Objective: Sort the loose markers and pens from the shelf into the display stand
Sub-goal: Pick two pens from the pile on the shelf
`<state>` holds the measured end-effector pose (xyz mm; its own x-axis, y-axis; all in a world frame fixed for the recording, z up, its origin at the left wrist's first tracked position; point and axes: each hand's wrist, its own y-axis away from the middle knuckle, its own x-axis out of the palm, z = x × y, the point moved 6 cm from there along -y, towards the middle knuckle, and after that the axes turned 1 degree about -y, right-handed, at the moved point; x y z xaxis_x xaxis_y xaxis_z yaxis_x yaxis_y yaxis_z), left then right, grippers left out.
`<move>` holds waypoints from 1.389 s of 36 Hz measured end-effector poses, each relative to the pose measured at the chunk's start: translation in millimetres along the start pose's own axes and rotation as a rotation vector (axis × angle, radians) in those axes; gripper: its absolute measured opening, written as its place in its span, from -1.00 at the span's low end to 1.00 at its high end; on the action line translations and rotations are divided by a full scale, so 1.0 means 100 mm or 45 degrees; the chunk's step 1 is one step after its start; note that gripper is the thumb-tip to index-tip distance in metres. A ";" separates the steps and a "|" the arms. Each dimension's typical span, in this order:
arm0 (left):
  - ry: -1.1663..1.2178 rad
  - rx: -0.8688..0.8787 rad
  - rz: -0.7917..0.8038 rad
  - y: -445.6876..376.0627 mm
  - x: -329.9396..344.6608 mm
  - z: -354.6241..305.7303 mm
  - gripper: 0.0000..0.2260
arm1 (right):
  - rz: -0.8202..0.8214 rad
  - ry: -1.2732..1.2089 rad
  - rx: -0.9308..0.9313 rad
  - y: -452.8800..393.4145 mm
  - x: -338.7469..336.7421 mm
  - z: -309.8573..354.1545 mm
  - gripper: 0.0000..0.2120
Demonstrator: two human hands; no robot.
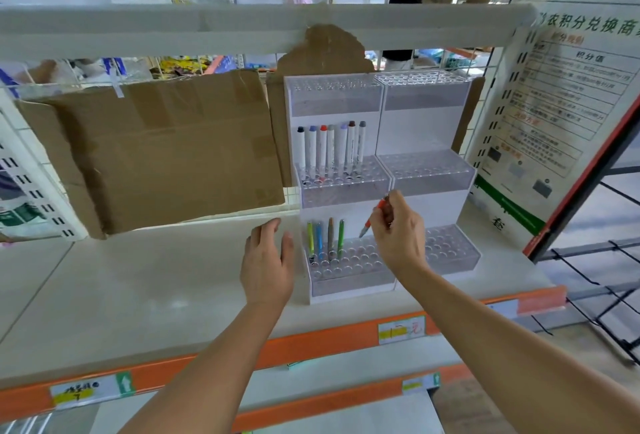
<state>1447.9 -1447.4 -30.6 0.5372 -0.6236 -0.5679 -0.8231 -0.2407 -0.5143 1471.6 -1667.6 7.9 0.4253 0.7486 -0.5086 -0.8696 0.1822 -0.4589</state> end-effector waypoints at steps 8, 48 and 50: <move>-0.051 -0.064 0.080 0.02 0.03 0.08 -0.54 | 0.207 0.166 -0.042 0.01 0.26 0.02 -0.90; -0.725 -0.342 0.299 0.41 -0.94 0.65 -0.52 | 0.639 0.506 -0.771 0.67 1.02 0.96 -0.66; -0.748 -0.423 0.306 0.53 -1.12 0.77 -0.49 | 0.821 0.562 -0.741 0.78 1.21 1.03 -0.56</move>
<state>1358.5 -1333.0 -43.7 0.2673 -0.2067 -0.9412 -0.8934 -0.4191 -0.1617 1429.5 -1497.0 -14.2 0.0695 0.2662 -0.9614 -0.7591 -0.6112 -0.2241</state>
